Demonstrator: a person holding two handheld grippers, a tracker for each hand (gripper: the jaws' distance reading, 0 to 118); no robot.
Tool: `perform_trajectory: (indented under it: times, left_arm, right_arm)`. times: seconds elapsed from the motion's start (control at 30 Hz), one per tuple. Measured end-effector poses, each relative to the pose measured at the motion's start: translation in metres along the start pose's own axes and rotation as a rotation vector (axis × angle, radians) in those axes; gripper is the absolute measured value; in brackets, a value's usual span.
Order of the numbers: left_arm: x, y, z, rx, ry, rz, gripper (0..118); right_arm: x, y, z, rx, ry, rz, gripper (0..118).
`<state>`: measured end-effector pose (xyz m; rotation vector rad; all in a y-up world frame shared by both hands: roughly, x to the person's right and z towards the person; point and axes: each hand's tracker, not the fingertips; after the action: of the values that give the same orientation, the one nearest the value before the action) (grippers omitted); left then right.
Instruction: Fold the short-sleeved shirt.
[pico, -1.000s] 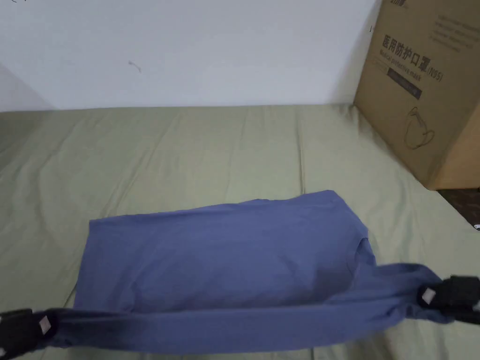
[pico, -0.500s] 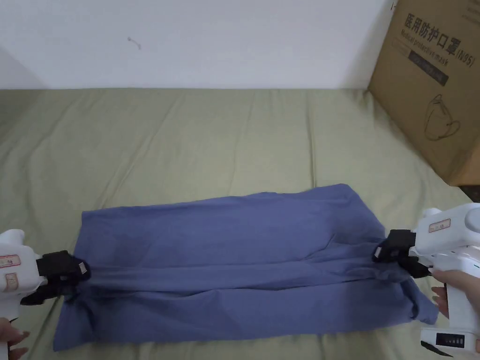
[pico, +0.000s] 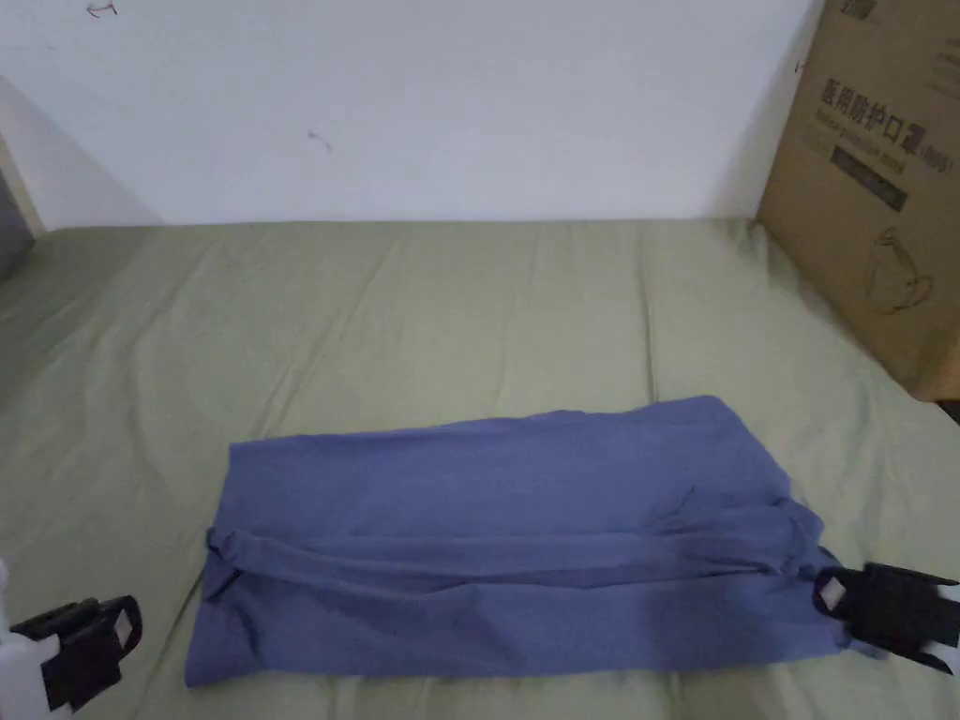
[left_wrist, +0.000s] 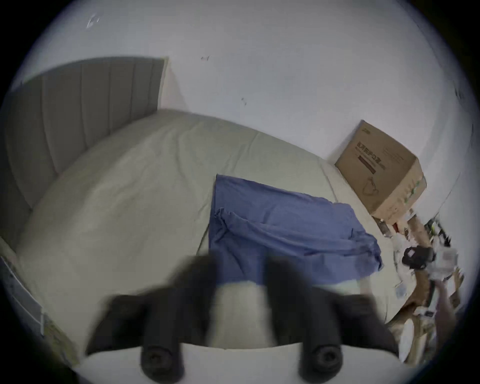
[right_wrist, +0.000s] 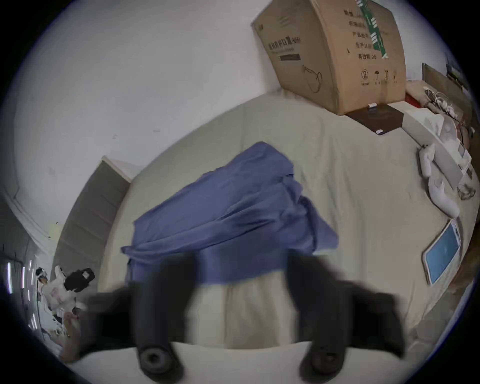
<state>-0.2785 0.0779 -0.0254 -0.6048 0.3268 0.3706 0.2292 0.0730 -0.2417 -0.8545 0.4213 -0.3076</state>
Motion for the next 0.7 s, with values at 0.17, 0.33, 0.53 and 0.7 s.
perform_trajectory:
  times: [0.17,0.33,0.53,0.7]
  left_arm:
    - [-0.012,0.008,-0.005,-0.117,-0.017,0.087,1]
    - [-0.03,0.017,-0.069,-0.196,0.02,0.1,29]
    - [-0.036,0.002,-0.151,-0.332,0.098,0.068,115]
    - [-0.026,-0.026,-0.195,-0.484,0.144,-0.039,113]
  right_arm:
    - [-0.011,-0.007,0.012,0.007,0.029,0.058,0]
    - [-0.015,-0.002,0.006,-0.021,0.034,0.115,0]
    - [-0.003,-0.003,-0.006,-0.055,0.035,0.099,0]
    - [0.009,-0.005,-0.016,-0.08,0.026,0.055,0]
